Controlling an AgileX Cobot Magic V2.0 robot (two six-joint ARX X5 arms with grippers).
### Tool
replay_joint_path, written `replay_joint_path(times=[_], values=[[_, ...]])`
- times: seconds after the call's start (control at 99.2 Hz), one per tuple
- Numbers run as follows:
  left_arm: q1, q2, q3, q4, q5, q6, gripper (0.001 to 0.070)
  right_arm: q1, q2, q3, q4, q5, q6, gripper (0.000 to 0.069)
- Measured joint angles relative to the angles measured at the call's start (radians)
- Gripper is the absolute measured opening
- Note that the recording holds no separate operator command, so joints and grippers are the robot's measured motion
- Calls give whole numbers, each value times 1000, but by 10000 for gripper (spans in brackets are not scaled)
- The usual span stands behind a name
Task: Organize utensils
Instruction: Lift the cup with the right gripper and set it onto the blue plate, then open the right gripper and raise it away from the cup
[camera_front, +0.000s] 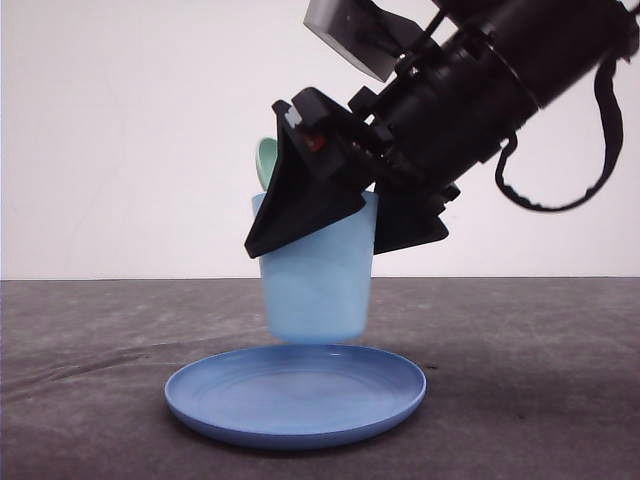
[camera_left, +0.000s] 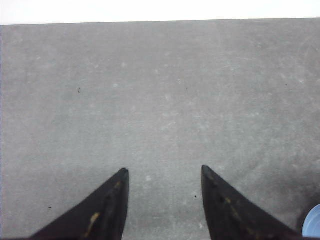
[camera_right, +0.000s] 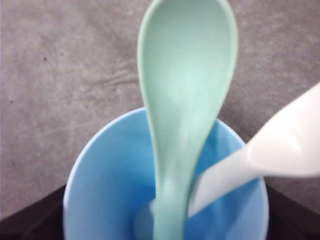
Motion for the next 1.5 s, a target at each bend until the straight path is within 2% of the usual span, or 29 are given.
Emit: replay_joint_path(times=[0.504,1.23,1.341,1.503], values=[[0,0,0,0,0,0,271,19,84,-27,100,19,13,498],[0,0,0,0,0,0,271,19,106,-28,108,19,13,500],[0,0,0,0,0,0,271,19,112,-28,115,18,13,527],[0,0,0,0,0,0,271,19,117,-28,109,17,13,660]])
